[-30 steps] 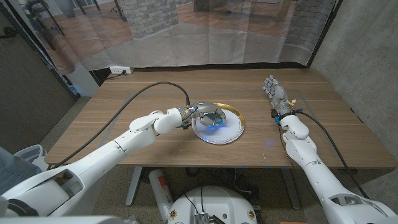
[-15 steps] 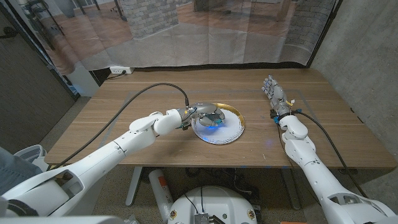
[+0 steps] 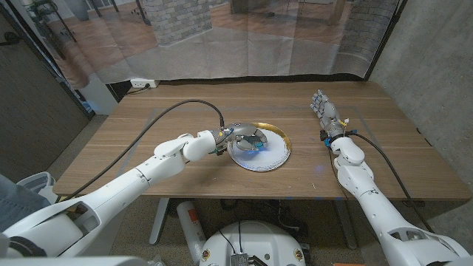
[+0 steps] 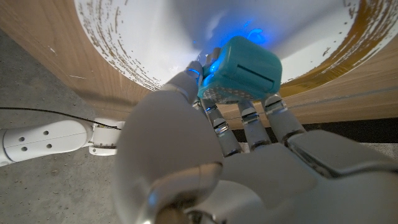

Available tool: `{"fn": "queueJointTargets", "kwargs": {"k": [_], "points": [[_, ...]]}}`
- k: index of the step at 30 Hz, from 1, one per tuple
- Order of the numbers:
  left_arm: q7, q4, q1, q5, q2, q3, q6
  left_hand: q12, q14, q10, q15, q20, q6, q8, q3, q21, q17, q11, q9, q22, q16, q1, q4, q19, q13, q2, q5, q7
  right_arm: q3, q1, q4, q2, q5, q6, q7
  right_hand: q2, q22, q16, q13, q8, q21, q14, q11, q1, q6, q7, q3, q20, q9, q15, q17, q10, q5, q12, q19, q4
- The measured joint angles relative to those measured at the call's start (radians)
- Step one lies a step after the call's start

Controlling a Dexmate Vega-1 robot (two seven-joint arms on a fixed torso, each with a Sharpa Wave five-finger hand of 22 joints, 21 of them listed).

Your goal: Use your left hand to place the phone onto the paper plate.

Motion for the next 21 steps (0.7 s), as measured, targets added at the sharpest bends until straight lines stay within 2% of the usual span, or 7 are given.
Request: {"fn": "queueJointTargets", "kwargs": {"k": [6,14,21], "points": [[-0.002,0.0,-0.002,0.003,-0.001,0.003,0.012,-0.017,-0.019,-0.005,-0.019,0.047,-0.004,-0.004,-0.004,-0.023,-0.017,-0.005,-0.005,0.0,-0.025,0.018,0.004,-0.071,-0.005,0.018,0.0,0.0,0.0,0.007,0.015,0.003,-0.001,0.004,0.005,0.0,0.0,0.0,0.0,0.0,0.0,0.0,0.0,0.0,0.0,0.0,0.0,0.0,0.0,0.0,0.0,0.0,0.0,0.0,0.0,0.0],[-0.007,-0.001,-0.006,0.011,-0.002,0.008,0.024,-0.039,-0.027,-0.032,-0.027,0.06,-0.02,-0.011,-0.008,-0.041,-0.031,0.004,-0.009,0.0,-0.034,0.018,0.008,-0.103,-0.012,0.031,-0.001,-0.001,0.001,0.015,0.027,0.006,-0.002,0.009,0.011,0.005,0.0,0.0,0.0,0.0,0.0,0.0,0.0,0.005,0.0,0.0,0.0,0.0,0.0,0.0,0.0,0.0,0.0,0.0,0.0,0.0],[-0.008,-0.003,-0.01,0.019,-0.003,0.012,0.032,-0.056,-0.062,-0.054,-0.028,0.087,-0.026,-0.019,-0.01,-0.063,-0.045,0.001,-0.009,0.0,-0.049,0.018,0.01,-0.155,-0.024,0.045,-0.001,-0.007,0.005,0.017,0.033,0.006,-0.002,0.009,0.015,0.005,0.0,0.0,0.0,0.0,0.0,0.0,0.0,0.005,0.0,0.0,-0.003,0.0,0.0,0.0,0.0,0.0,0.0,0.0,0.0,-0.003]]}}
